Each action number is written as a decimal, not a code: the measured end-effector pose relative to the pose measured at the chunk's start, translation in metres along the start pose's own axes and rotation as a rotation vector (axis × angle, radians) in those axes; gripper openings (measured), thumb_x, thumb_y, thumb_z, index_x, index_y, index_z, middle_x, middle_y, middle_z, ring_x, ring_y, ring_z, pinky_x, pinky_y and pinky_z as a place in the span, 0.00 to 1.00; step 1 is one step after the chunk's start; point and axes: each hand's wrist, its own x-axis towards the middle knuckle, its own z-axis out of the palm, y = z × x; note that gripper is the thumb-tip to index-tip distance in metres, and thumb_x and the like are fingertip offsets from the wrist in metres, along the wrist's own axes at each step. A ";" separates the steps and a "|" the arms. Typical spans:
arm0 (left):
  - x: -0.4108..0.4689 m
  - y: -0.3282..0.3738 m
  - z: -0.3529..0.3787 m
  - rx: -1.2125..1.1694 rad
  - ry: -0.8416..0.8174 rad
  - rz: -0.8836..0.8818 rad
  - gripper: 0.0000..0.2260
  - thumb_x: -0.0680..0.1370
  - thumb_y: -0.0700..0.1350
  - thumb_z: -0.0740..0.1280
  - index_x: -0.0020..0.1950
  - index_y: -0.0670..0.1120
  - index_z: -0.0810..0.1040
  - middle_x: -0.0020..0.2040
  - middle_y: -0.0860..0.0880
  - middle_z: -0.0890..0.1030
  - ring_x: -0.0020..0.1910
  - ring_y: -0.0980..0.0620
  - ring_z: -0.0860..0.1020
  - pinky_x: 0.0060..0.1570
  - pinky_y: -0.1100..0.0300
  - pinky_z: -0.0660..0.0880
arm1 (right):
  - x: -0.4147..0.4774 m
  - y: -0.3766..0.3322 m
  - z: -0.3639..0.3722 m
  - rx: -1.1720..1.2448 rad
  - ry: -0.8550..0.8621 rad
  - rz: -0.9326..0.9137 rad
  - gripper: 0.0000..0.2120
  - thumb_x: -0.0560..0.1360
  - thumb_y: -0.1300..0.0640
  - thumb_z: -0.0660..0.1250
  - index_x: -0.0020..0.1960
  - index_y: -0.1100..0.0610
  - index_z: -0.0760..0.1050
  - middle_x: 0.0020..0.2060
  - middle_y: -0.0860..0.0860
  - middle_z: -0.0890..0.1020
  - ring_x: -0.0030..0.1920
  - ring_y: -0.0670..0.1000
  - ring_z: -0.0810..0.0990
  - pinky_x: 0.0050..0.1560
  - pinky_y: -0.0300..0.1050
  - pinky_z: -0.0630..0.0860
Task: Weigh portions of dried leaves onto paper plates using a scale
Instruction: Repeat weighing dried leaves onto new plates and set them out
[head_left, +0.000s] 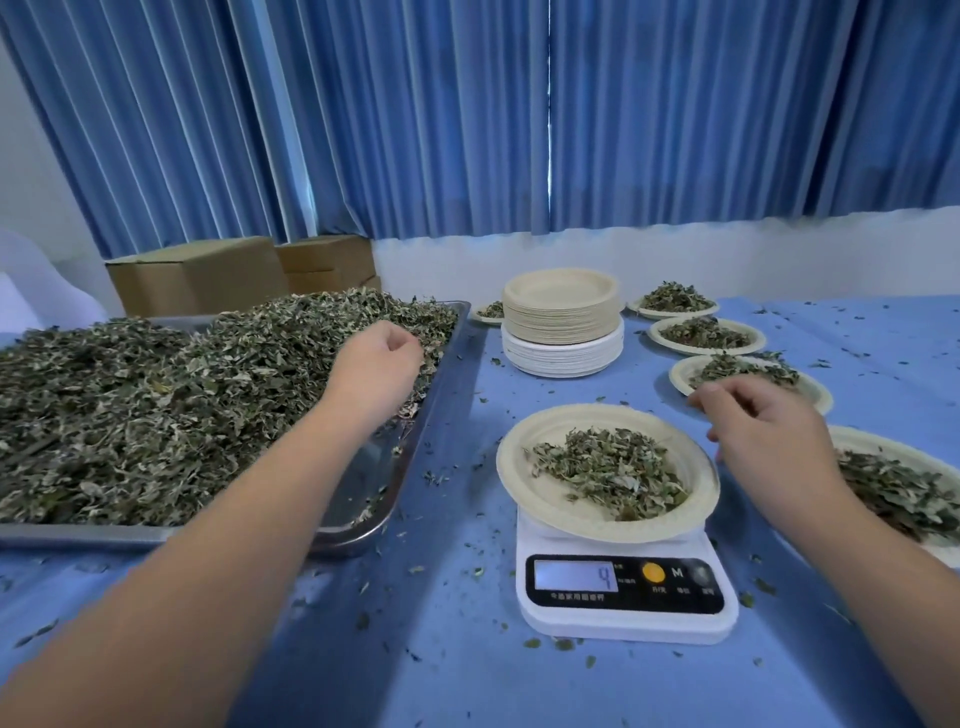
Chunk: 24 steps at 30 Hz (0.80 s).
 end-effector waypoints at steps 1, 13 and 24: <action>0.014 -0.009 -0.003 0.135 -0.014 0.045 0.06 0.79 0.48 0.62 0.52 0.50 0.76 0.53 0.50 0.79 0.39 0.56 0.75 0.37 0.60 0.69 | 0.001 0.001 0.000 0.012 0.005 0.009 0.13 0.78 0.55 0.62 0.39 0.59 0.79 0.32 0.45 0.80 0.35 0.50 0.77 0.43 0.54 0.75; 0.082 -0.084 0.018 0.858 -0.574 -0.051 0.33 0.78 0.66 0.56 0.79 0.55 0.52 0.79 0.42 0.51 0.75 0.38 0.59 0.72 0.46 0.61 | 0.003 0.004 0.002 -0.003 -0.026 -0.020 0.11 0.79 0.54 0.62 0.40 0.51 0.79 0.34 0.45 0.77 0.35 0.44 0.74 0.36 0.43 0.67; 0.056 -0.070 0.019 0.889 -0.610 -0.004 0.30 0.80 0.62 0.57 0.79 0.56 0.52 0.77 0.39 0.53 0.67 0.37 0.70 0.64 0.49 0.70 | -0.002 -0.001 0.003 -0.021 -0.053 -0.032 0.11 0.78 0.56 0.63 0.40 0.56 0.80 0.37 0.50 0.79 0.39 0.50 0.75 0.39 0.45 0.68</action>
